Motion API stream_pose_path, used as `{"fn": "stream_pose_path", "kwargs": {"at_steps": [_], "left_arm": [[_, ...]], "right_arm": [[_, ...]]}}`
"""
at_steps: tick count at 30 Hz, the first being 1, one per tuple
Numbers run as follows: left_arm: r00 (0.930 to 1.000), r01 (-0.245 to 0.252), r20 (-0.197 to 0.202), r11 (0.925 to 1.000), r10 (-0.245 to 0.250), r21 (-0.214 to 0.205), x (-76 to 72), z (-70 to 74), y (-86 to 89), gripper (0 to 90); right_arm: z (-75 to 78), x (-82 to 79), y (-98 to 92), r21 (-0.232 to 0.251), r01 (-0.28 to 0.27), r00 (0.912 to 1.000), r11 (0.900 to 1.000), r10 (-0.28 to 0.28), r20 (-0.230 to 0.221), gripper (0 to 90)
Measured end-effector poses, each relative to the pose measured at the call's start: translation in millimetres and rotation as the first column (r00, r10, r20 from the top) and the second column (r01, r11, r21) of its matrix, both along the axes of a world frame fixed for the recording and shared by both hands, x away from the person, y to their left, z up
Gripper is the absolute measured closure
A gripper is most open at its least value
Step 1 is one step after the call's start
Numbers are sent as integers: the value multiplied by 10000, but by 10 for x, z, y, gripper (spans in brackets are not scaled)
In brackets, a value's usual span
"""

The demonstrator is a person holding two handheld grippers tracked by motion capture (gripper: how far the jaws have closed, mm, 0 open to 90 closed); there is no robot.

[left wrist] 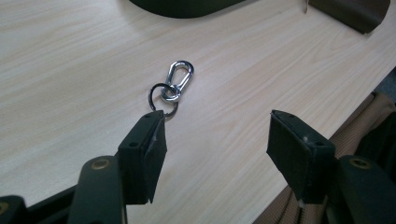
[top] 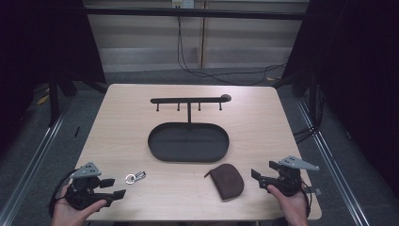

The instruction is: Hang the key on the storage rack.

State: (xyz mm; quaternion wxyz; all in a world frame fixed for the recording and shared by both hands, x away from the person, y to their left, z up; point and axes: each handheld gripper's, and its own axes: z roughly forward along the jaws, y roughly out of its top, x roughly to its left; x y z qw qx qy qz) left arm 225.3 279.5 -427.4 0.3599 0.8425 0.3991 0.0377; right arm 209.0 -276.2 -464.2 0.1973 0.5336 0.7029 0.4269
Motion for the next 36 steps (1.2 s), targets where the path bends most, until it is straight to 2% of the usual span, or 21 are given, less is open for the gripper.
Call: {"fn": "stream_pose_path", "kwargs": {"at_steps": [4,6,9,11,12,17,18,22,23,26,29,31,32,34,35,36], "left_arm": [[9993,357,-145,9993,-358,-62,62,44,-29,427],[9985,532,-159,9982,-528,280,86,71,-68,444],[9981,601,-174,9973,-594,420,108,108,-108,469],[9968,758,-317,9938,-734,817,150,136,-137,475],[9968,758,-317,9938,-734,817,150,136,-137,479],[9898,1331,-702,9792,-1236,1530,226,173,-202,475],[9891,1391,-716,9768,-1289,1627,248,182,-217,440],[9885,1390,-834,9757,-1264,1693,314,210,-261,440],[9870,1472,-903,9731,-1329,1774,333,216,-266,440],[9867,1452,-1006,9712,-1280,1887,387,245,-283,438],[9892,1232,-1029,9731,-1047,1948,443,287,-299,427],[9901,1147,-1042,9697,-939,2158,476,311,-317,430],[9888,1215,-1133,9657,-974,2296,509,337,-331,448],[9889,1157,-1186,9656,-899,2327,524,350,-338,457],[9883,1232,-1182,9613,-964,2466,547,362,-342,457],[9868,1366,-1211,9551,-1078,2629,580,382,-354,509]], "right_arm": [[-1,2,3,-14,21,10000,10000,-21,-23,165],[-4,5,5,0,-20,10000,10000,20,-39,165],[-6,10,14,-29,-67,9999,10000,67,-84,165],[-8,11,15,-56,-126,9999,9999,125,-77,165],[-8,11,17,-44,-118,9999,9999,118,-97,165],[-11,16,20,-43,-164,9998,9999,164,-148,165],[-14,21,21,-59,-173,9997,9998,172,-184,164],[-15,24,21,-28,-196,9996,9998,196,-202,162],[-15,23,21,-22,-204,9996,9998,204,-197,159],[-17,28,20,-14,-246,9995,9997,246,-214,157],[-16,28,22,-32,-250,9995,9997,249,-205,155],[-17,28,23,-36,-263,9994,9996,262,-209,156],[-18,29,24,-25,-258,9994,9997,258,-226,155],[-18,30,24,-18,-250,9994,9997,249,-237,155],[-19,31,25,-35,-246,9994,9997,245,-250,155],[-23,34,29,-45,-268,9991,9996,266,-339,155]]}}
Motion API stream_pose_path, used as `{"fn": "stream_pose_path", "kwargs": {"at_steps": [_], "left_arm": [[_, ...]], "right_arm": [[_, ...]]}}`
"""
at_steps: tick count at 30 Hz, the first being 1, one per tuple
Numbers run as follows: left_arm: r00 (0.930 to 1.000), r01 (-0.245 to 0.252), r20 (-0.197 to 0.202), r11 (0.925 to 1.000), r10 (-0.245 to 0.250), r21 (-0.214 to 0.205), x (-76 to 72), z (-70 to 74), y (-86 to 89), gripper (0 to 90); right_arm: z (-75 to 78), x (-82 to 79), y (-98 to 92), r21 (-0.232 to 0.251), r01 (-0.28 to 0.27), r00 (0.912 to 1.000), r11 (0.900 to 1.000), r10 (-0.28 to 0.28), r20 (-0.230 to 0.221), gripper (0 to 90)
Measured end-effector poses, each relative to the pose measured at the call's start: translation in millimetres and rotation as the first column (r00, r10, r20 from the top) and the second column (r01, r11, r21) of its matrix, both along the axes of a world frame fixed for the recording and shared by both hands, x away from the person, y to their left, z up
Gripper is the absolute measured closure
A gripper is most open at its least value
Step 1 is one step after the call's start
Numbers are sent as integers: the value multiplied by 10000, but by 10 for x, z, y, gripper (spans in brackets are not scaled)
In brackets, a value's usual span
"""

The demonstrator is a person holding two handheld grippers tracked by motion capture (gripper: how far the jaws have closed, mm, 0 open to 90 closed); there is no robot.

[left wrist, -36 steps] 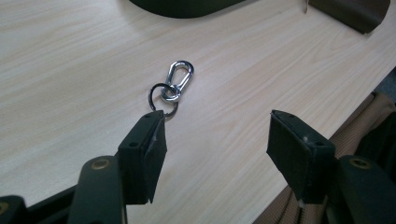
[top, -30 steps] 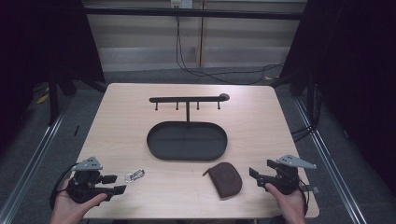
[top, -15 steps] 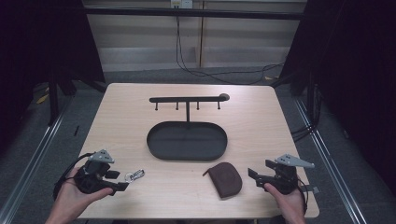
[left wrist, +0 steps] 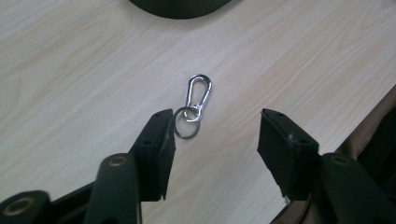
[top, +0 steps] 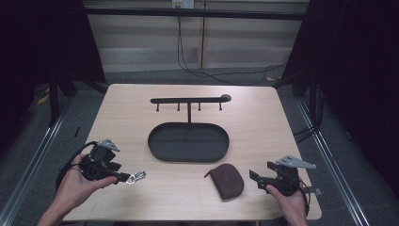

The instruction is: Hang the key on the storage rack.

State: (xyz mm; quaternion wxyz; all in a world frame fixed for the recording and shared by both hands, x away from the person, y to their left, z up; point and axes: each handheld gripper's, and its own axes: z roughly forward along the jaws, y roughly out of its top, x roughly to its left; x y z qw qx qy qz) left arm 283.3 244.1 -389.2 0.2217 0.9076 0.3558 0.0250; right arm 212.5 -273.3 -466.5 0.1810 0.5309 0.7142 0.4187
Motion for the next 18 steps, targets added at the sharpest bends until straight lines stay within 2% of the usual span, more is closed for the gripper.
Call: {"fn": "stream_pose_path", "kwargs": {"at_steps": [9,12,15,18], "left_arm": [[9994,-109,-324,9993,120,352,127,28,-67,507],[9987,43,-501,9982,-13,592,169,2,-91,504],[9977,57,-674,9979,-14,643,201,-12,-125,503],[9979,187,-634,9945,-122,1029,243,-55,-168,499]], "right_arm": [[-1,0,4,-16,-106,9999,9999,106,23,155],[-1,0,6,-17,-107,9999,9999,107,6,155],[-5,8,7,2,-97,9999,10000,97,-34,155],[-9,19,7,-42,-70,9999,10000,69,-96,151]]}}
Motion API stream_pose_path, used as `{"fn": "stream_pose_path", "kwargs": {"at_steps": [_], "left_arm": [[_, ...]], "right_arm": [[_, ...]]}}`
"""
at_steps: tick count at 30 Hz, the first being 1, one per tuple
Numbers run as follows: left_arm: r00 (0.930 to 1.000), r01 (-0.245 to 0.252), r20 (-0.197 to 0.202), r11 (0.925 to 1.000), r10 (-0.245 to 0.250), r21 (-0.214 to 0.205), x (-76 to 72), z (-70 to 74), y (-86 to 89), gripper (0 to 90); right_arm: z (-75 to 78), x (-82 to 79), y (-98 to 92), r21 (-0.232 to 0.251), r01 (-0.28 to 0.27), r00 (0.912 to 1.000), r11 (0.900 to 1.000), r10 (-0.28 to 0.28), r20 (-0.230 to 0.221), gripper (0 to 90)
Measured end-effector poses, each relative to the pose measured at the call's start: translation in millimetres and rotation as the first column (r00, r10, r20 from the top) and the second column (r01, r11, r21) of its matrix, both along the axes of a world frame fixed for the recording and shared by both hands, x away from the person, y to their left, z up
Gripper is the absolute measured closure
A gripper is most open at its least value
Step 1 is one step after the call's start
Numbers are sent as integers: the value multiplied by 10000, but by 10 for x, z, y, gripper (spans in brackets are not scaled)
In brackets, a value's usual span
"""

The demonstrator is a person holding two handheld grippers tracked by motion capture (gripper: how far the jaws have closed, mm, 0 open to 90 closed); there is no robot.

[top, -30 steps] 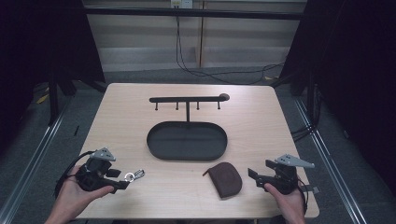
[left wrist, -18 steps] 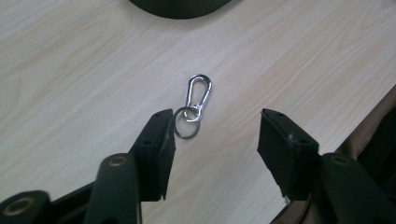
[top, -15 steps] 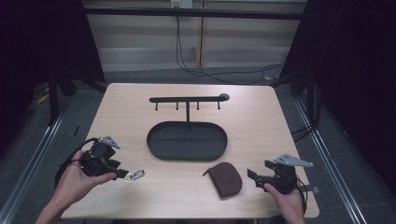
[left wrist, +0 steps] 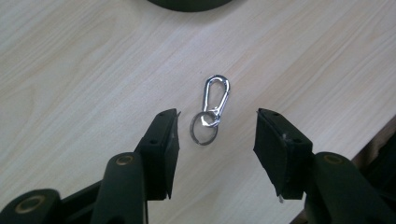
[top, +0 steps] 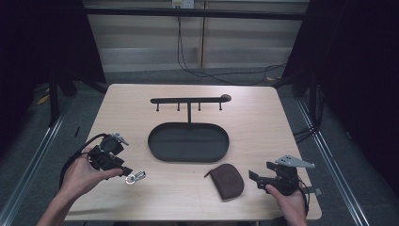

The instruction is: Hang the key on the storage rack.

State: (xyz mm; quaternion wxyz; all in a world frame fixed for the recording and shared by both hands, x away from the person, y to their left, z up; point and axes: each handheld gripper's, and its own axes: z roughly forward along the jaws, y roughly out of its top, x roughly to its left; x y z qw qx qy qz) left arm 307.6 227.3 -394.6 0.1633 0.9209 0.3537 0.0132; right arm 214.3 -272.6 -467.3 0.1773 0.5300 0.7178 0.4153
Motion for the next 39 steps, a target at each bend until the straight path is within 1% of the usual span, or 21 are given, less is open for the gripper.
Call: {"fn": "stream_pose_path", "kwargs": {"at_steps": [1,3,4,7,10,12,14,15,16,18,20,23,24,26,27,31,34,35,37,38,39], "left_arm": [[9995,205,-234,9995,-200,225,38,-49,-41,500],[9995,172,-268,9992,-162,362,55,-65,-62,501],[9988,352,-361,9982,-335,480,77,-89,-91,503],[9977,420,-561,9965,-380,717,118,-139,-155,512],[9950,677,-796,9940,-609,859,159,-193,-206,533],[9945,664,-867,9931,-581,963,195,-221,-228,538],[9940,683,-916,9935,-599,913,229,-242,-243,551],[9930,724,-993,9944,-645,775,243,-254,-250,552],[9914,846,-1064,9932,-758,802,259,-265,-258,551],[9909,798,-1148,9938,-707,770,266,-301,-284,551],[9871,992,-1347,9911,-867,887,278,-334,-309,551],[9855,959,-1497,9903,-802,1005,310,-393,-346,551],[9866,874,-1464,9909,-719,1027,317,-408,-354,554],[9868,902,-1462,9862,-696,1391,330,-447,-374,564],[9853,838,-1595,9869,-613,1381,344,-486,-383,572],[9870,758,-1510,9884,-555,1319,354,-527,-393,594],[9833,885,-1699,9874,-656,1309,366,-554,-402,610],[9834,871,-1695,9877,-644,1300,367,-560,-403,645],[9832,712,-1756,9908,-502,1151,370,-573,-407,648],[9817,745,-1830,9907,-528,1139,374,-581,-411,648],[9811,600,-1900,9913,-370,1168,369,-596,-423,648]], "right_arm": [[-3,3,-1,18,-36,10000,10000,36,-32,148],[-4,3,-2,28,-49,10000,10000,49,-40,144],[-3,1,-2,19,-41,10000,10000,41,-28,143],[-2,-2,-2,15,-36,10000,10000,36,-22,143],[-9,7,6,-39,-93,9999,9999,93,-127,143],[-11,8,8,-36,-109,9999,9999,108,-131,143],[-10,6,7,-67,-119,9998,9999,118,-144,143],[-10,5,8,-49,-122,9998,9999,122,-128,143],[-10,5,8,-43,-130,9998,9999,130,-131,143],[-11,5,11,-35,-150,9998,9999,149,-139,143],[-11,5,11,-39,-173,9997,9998,173,-143,143],[-14,8,10,-54,-174,9997,9998,173,-162,143],[-14,8,11,-53,-180,9997,9998,179,-161,143],[-14,9,11,-45,-198,9997,9998,197,-176,143],[-15,9,10,-48,-202,9996,9998,201,-176,143],[-17,11,10,-42,-201,9996,9998,201,-184,143],[-17,10,10,-38,-212,9996,9998,211,-176,143],[-17,10,8,-8,-213,9996,9998,213,-181,143],[-15,10,7,18,-187,9997,9998,187,-175,143],[-16,11,7,8,-206,9996,9998,206,-179,143],[-16,11,7,8,-206,9996,9998,206,-179,143]]}}
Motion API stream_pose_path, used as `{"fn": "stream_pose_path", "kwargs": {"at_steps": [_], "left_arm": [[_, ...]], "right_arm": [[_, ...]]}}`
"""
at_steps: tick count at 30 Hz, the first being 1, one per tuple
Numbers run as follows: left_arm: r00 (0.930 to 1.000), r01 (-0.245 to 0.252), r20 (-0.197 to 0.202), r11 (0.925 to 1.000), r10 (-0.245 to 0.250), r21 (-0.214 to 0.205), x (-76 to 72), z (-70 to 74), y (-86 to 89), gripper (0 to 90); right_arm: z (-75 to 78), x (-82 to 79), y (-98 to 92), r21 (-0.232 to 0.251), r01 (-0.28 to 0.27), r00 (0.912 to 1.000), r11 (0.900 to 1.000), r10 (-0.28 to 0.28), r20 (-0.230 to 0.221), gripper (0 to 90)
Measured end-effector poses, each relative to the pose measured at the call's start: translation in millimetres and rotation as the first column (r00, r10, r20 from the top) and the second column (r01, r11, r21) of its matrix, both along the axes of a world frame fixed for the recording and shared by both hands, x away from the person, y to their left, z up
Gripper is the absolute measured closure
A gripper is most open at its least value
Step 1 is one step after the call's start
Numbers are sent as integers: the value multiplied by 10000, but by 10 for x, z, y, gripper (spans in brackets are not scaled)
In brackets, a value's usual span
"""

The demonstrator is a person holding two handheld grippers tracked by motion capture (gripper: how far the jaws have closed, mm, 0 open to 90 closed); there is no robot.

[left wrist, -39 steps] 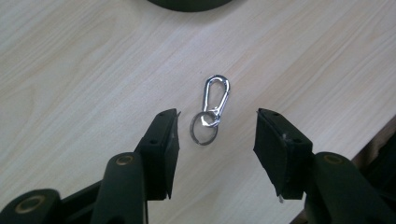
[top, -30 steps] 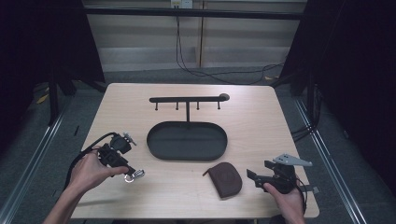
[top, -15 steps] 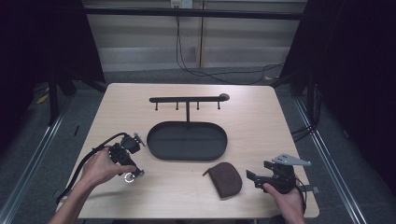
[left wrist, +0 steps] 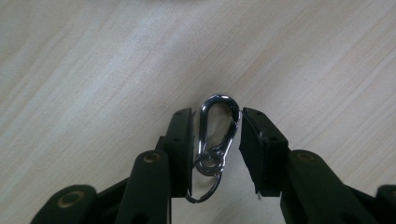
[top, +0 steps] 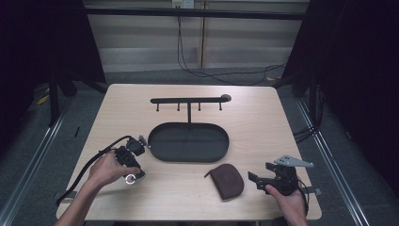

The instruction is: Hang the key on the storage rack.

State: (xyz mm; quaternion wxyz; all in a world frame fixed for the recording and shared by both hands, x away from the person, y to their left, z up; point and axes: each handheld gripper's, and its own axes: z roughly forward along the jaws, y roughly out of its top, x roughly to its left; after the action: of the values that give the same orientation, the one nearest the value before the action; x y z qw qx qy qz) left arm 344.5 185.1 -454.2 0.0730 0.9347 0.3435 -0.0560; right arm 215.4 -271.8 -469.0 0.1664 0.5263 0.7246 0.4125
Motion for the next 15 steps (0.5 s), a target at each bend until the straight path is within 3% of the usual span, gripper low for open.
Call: {"fn": "stream_pose_path", "kwargs": {"at_steps": [7,15], "left_arm": [[9995,319,-12,9989,-319,338,-5,-63,-44,646],[9999,143,-35,9987,-142,498,-12,-93,-73,667]], "right_arm": [[-4,5,-1,10,-23,10000,10000,23,-23,143],[-5,7,2,-6,-23,10000,10000,23,-58,138]]}}
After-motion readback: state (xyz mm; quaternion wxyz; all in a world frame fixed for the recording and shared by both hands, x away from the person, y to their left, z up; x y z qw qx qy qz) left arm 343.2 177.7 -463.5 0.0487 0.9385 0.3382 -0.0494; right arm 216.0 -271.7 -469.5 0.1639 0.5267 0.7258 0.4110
